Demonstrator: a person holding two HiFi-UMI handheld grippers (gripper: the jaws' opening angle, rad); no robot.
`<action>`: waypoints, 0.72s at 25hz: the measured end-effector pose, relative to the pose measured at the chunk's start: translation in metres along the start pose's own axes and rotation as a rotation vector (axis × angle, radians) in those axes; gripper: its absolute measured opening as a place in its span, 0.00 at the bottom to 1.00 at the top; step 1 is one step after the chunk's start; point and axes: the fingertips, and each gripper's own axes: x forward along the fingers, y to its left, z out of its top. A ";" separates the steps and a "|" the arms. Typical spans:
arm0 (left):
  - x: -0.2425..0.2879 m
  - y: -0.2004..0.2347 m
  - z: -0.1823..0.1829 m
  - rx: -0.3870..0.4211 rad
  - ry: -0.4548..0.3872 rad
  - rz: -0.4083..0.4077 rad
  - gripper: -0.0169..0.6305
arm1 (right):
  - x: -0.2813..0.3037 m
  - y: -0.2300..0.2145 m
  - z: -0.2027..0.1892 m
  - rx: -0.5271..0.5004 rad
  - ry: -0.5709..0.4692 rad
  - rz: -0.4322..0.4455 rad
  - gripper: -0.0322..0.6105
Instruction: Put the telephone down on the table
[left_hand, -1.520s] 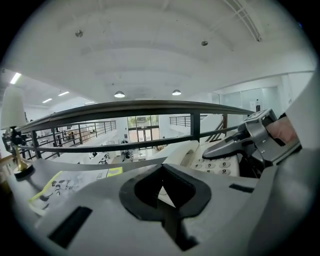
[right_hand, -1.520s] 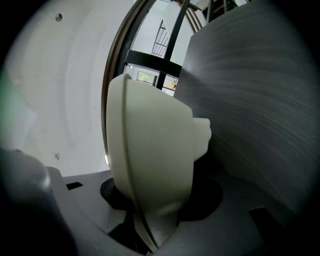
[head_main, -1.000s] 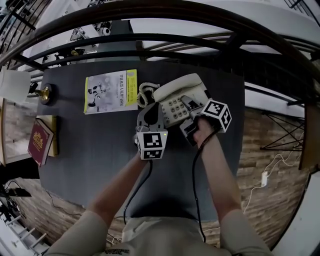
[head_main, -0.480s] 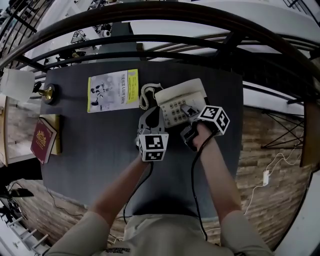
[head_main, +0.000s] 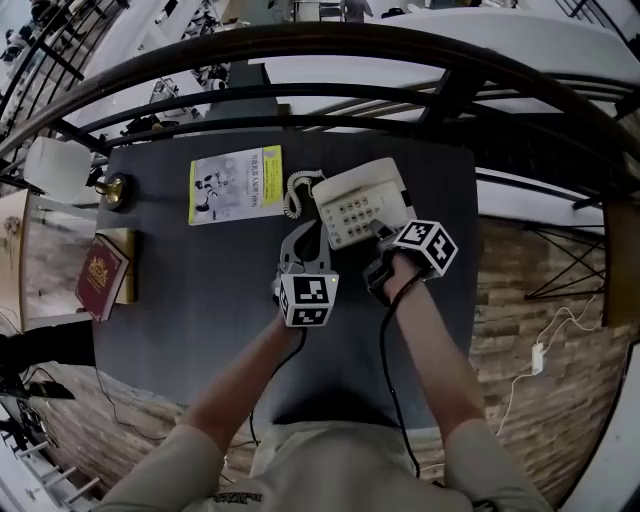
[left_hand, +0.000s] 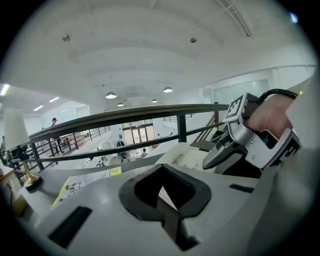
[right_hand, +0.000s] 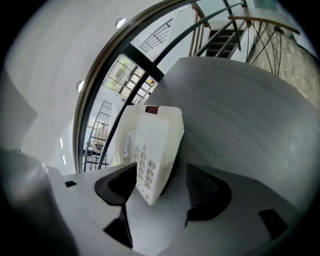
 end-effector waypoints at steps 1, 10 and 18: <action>-0.006 -0.003 0.003 -0.001 -0.002 -0.002 0.03 | -0.007 0.000 0.000 -0.004 -0.010 -0.001 0.53; -0.059 -0.005 0.037 -0.036 -0.054 0.050 0.03 | -0.078 0.027 -0.002 -0.077 -0.096 0.066 0.21; -0.125 -0.004 0.113 -0.031 -0.202 0.045 0.03 | -0.172 0.080 0.000 -0.297 -0.282 0.198 0.09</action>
